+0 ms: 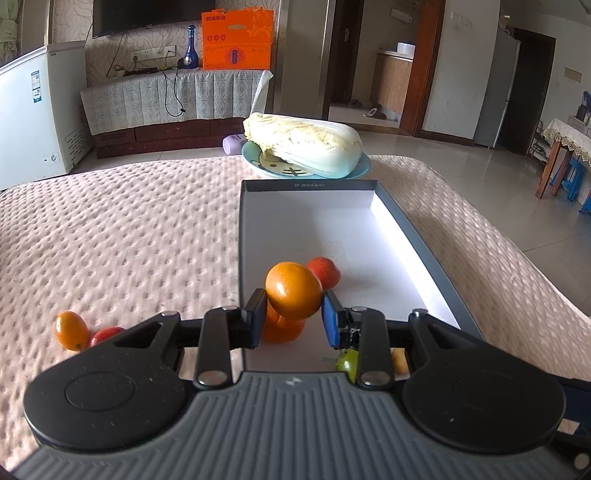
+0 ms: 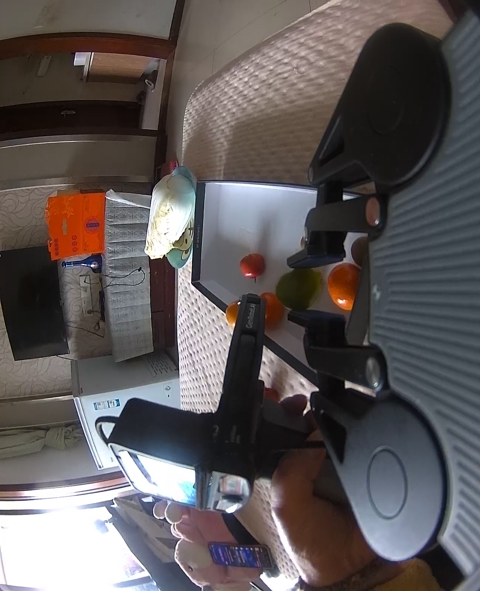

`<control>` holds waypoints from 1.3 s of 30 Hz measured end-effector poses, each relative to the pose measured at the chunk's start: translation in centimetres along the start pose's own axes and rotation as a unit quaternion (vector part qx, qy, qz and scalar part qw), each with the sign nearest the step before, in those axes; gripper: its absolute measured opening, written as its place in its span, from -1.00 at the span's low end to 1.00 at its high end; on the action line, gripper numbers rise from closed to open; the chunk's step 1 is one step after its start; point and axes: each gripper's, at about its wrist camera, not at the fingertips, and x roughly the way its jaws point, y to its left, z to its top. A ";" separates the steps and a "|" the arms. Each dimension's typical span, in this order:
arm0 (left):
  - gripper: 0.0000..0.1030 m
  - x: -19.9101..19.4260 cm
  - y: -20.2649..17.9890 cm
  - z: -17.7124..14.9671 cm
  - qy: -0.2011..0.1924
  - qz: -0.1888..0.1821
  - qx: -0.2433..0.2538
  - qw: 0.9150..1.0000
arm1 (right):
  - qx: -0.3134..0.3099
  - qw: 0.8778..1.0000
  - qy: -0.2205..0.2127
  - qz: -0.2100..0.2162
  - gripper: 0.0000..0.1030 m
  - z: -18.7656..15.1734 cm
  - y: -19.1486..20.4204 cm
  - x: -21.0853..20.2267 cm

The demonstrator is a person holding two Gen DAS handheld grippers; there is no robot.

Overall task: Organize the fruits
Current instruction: 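Lower the small orange and green tomato into the grey box, opening both grippers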

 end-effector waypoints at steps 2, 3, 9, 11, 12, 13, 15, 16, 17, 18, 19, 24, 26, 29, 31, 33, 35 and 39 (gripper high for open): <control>-0.27 0.2 -0.2 0.1 -0.001 -0.003 0.001 1.000 | 0.002 1.000 0.000 -0.002 -0.47 0.0 -0.2 0.0; -0.27 0.2 -0.4 0.1 -0.002 -0.004 0.002 1.000 | 0.002 1.000 0.000 -0.003 -0.47 -0.1 -0.2 0.0; -0.26 0.8 -0.8 0.4 -0.001 -0.007 0.000 1.000 | 0.005 1.000 0.000 -0.005 -0.47 -0.2 -0.6 0.0; -0.25 0.7 -0.9 0.4 -0.001 -0.012 0.001 1.000 | 0.006 1.000 0.000 -0.006 -0.47 -0.2 -0.6 0.0; -0.25 0.8 -0.9 0.5 -0.001 -0.013 0.000 1.000 | 0.006 1.000 0.000 -0.006 -0.47 -0.2 -0.6 0.0; -0.17 0.7 -1.0 0.5 -0.002 -0.015 0.001 1.000 | 0.007 1.000 0.000 -0.007 -0.47 -0.2 -0.7 0.0; -0.01 0.6 -1.1 0.5 -0.008 -0.014 0.004 1.000 | 0.008 1.000 -0.001 -0.007 -0.47 -0.1 -0.7 0.0; 0.04 0.4 -1.1 0.5 -0.012 -0.014 0.006 1.000 | 0.009 1.000 -0.001 -0.008 -0.47 -0.2 -0.7 0.0; 0.05 0.4 -1.2 0.6 -0.014 -0.013 0.008 1.000 | 0.009 1.000 -0.001 -0.008 -0.47 -0.2 -0.7 0.0; 0.08 0.3 -1.2 0.6 -0.016 -0.013 0.008 1.000 | 0.009 1.000 -0.001 -0.009 -0.47 -0.2 -0.6 0.1; 0.08 0.2 -1.1 0.6 -0.016 -0.014 0.008 1.000 | 0.009 1.000 -0.001 -0.009 -0.47 -0.2 -0.5 0.1; 0.08 -0.7 -0.3 0.9 -0.028 -0.018 -0.004 0.999 | 0.013 1.000 -0.007 -0.019 -0.47 -0.1 -0.7 0.5; 0.08 -1.3 0.2 1.0 -0.036 -0.019 -0.007 0.999 | 0.021 0.999 -0.011 -0.026 -0.46 0.0 -1.0 0.9; 0.09 -1.8 0.8 1.0 -0.035 -0.017 -0.007 0.999 | 0.030 0.999 -0.011 -0.033 -0.46 0.2 -1.1 1.5; 0.09 -2.0 1.3 1.0 -0.034 -0.013 -0.008 0.999 | 0.030 0.999 -0.010 -0.033 -0.46 0.2 -0.9 1.9; 0.09 -2.4 1.8 0.9 -0.034 -0.010 -0.011 0.999 | 0.029 0.999 -0.009 -0.034 -0.46 0.2 -0.5 2.4; 0.09 -2.7 2.4 0.9 -0.035 -0.007 -0.014 0.999 | 0.028 0.999 -0.004 -0.034 -0.46 0.2 -0.1 3.0; 0.09 -3.5 3.8 0.7 -0.034 0.001 -0.018 0.999 | 0.029 0.999 -0.001 -0.038 -0.46 0.3 0.6 4.0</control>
